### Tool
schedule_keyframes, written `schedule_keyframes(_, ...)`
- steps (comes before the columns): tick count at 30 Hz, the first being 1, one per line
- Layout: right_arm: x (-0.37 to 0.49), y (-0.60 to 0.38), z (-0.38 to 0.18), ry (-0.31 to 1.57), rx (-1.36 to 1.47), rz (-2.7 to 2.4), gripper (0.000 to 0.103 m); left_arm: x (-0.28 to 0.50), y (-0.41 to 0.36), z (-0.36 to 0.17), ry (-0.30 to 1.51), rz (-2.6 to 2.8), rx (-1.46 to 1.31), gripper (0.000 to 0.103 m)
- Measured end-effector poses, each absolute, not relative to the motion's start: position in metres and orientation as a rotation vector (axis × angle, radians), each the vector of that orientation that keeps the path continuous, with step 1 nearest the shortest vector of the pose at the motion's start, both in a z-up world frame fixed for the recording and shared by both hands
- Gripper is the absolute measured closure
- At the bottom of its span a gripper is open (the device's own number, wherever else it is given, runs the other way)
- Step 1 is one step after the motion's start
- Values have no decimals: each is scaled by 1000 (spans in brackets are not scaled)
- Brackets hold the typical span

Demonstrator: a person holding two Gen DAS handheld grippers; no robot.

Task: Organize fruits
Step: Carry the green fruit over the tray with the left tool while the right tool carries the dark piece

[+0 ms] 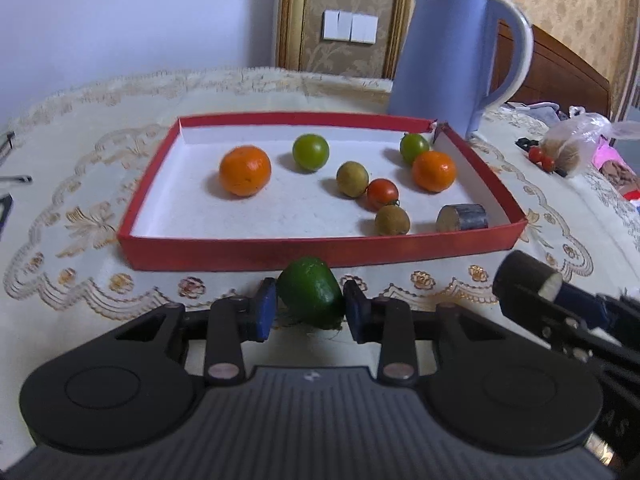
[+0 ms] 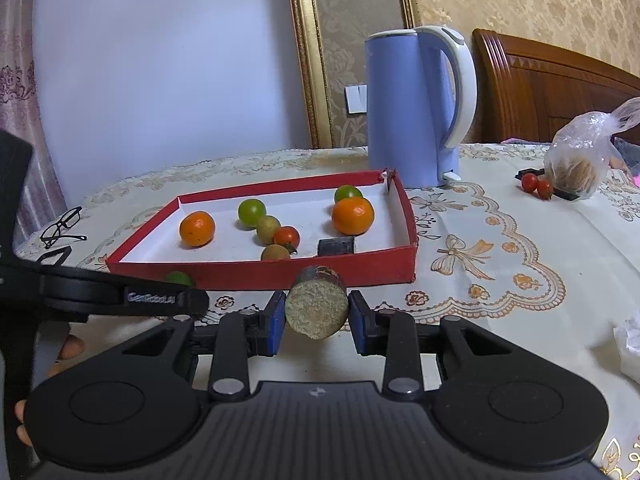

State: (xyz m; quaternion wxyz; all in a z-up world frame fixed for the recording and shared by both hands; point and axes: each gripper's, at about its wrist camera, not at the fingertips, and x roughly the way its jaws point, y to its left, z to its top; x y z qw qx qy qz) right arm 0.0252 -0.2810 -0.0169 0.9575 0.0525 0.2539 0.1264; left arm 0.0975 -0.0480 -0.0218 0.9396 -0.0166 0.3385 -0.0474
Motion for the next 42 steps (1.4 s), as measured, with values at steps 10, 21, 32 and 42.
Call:
schedule_keyframes(10,23,-270,-12,513,96,276,71,98,-46,-4,600,-43,52,70)
schedule_keyframes(21,20,-267,-4,500,88,275,71,127,-56,0,555,10,130,70)
schedule_keyframes(32,17,-267,1,488,82,276,71,154,-66,-1,541,36,192,70)
schedule_keyframes(42,13,-270,5,477,84,270,71,179,-77,-9,546,48,246,69)
